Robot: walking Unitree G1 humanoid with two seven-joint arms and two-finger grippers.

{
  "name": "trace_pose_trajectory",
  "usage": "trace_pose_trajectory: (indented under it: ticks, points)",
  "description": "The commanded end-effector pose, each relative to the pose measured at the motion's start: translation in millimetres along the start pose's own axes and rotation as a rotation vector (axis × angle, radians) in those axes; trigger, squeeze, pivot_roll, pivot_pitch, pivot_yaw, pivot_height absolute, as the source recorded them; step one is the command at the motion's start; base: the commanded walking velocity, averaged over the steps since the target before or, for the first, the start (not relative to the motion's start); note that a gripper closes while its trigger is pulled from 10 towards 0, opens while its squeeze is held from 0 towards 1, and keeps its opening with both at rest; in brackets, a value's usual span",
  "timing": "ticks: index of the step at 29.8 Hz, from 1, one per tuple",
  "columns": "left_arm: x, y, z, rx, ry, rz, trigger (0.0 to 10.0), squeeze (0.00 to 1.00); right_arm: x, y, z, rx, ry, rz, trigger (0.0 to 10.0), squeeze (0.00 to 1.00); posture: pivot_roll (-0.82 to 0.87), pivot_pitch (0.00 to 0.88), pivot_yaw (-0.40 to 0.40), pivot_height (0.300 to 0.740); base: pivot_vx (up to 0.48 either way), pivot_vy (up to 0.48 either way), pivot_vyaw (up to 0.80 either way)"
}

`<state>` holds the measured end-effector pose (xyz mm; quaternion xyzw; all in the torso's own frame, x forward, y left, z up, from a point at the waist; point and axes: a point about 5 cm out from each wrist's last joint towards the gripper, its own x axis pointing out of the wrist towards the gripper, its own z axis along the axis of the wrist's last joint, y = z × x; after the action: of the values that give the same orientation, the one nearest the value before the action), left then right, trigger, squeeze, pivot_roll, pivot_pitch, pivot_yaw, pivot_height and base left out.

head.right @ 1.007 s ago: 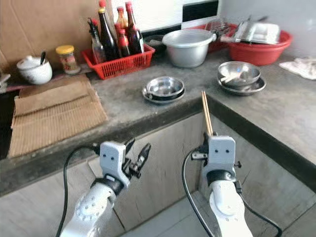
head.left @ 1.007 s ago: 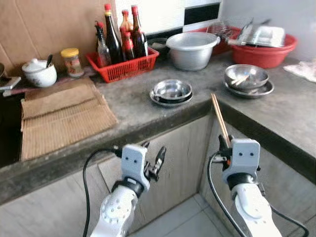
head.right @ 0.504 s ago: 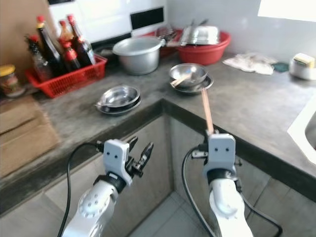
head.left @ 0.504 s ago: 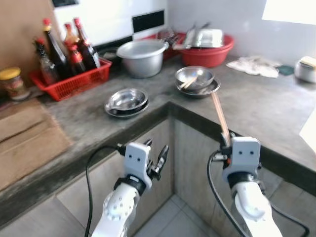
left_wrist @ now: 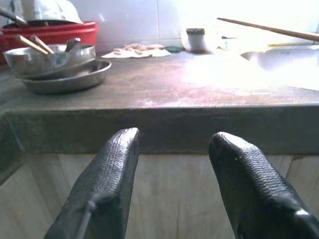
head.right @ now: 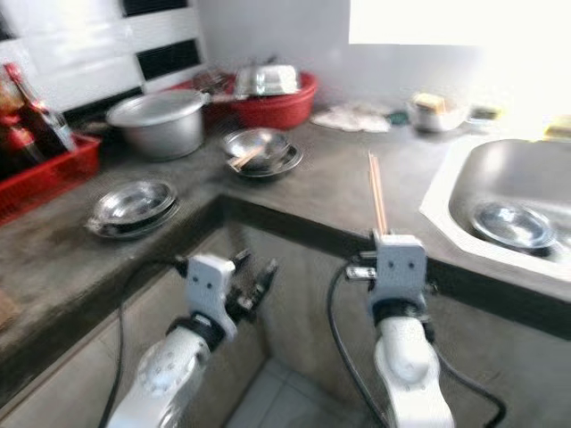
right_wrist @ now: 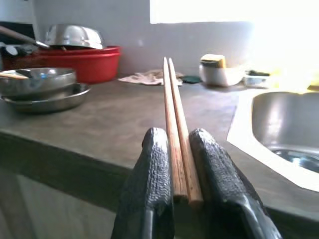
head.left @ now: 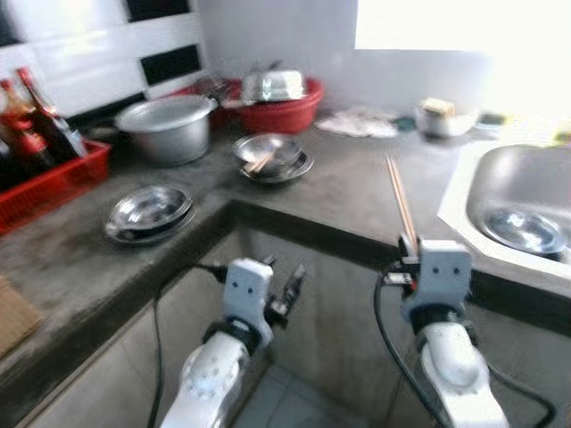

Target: Kitchen organization

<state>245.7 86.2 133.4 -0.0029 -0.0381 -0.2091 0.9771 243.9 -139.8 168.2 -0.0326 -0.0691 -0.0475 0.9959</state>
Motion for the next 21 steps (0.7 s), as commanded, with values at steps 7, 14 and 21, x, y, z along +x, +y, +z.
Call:
trace_pose_trajectory:
  ticks: [7,14,21]
  points:
    - [4.0,1.0,2.1,-0.053,0.001,0.041,10.0,0.0,10.8,-0.2,12.2,0.004,-0.037,-0.005,10.0,0.0,0.06,0.006,0.042,0.74,0.0,0.0,-0.76]
    - [4.2,-5.2,6.9,-0.163,-0.011,0.057,10.0,0.0,13.9,1.1,13.7,0.006,-0.027,0.007,10.0,0.0,0.07,0.011,0.04,0.74,0.0,0.0,-0.76]
    - [-1.1,-0.1,0.5,-0.142,0.037,0.066,10.0,0.0,17.8,4.6,17.0,0.014,-0.031,0.037,10.0,0.0,0.07,0.011,0.032,0.74,0.0,0.0,-0.22]
